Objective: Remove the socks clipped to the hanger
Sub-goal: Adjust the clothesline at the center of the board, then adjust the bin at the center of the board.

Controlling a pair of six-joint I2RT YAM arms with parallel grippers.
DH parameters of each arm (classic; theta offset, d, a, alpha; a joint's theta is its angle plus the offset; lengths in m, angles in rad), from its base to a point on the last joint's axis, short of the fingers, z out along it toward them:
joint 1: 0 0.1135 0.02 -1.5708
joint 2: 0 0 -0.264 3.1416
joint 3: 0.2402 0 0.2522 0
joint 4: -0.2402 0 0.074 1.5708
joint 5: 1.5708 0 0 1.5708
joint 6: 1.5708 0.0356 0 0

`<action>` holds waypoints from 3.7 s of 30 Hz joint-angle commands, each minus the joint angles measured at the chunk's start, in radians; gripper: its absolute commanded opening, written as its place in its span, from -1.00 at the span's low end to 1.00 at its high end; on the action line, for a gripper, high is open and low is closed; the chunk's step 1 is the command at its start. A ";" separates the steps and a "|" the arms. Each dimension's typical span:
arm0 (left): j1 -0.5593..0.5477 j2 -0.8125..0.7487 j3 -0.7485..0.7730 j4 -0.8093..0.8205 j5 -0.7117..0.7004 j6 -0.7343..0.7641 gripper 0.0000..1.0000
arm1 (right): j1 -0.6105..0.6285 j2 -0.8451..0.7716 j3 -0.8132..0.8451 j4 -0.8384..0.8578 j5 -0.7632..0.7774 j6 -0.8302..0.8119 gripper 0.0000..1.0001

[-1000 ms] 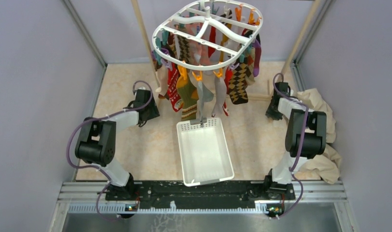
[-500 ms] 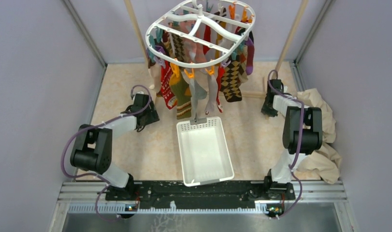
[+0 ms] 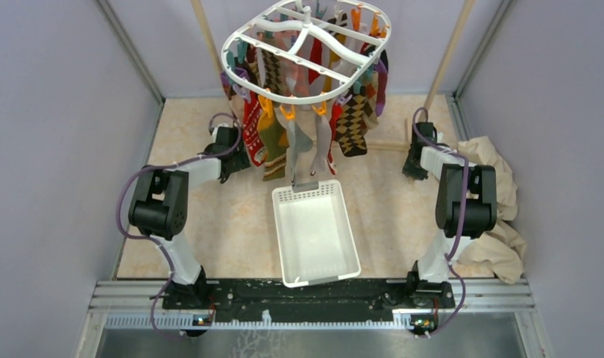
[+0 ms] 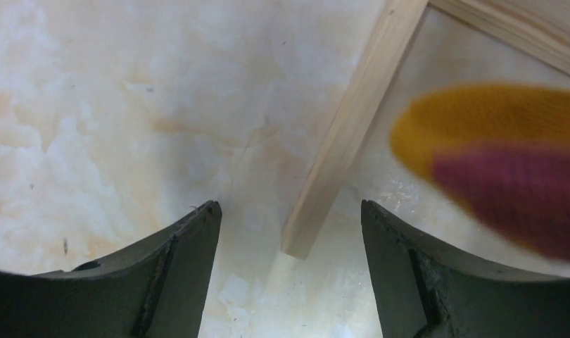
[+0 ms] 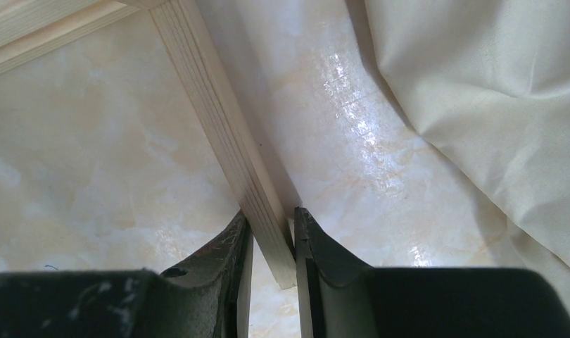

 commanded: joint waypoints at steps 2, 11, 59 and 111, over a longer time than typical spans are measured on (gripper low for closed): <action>0.003 0.062 0.033 0.045 0.001 0.014 0.48 | 0.021 0.026 0.024 0.033 0.028 -0.040 -0.78; 0.004 0.074 0.052 0.024 0.045 0.016 -0.39 | 0.023 0.034 0.018 0.040 0.024 -0.044 -0.78; -0.023 -0.518 -0.243 -0.161 0.128 -0.081 0.97 | 0.636 -0.648 -0.054 -0.150 -0.261 -0.281 0.53; -0.046 -0.556 -0.278 -0.147 0.214 -0.075 0.97 | 0.839 -0.065 0.113 -0.124 -0.149 -0.455 -0.84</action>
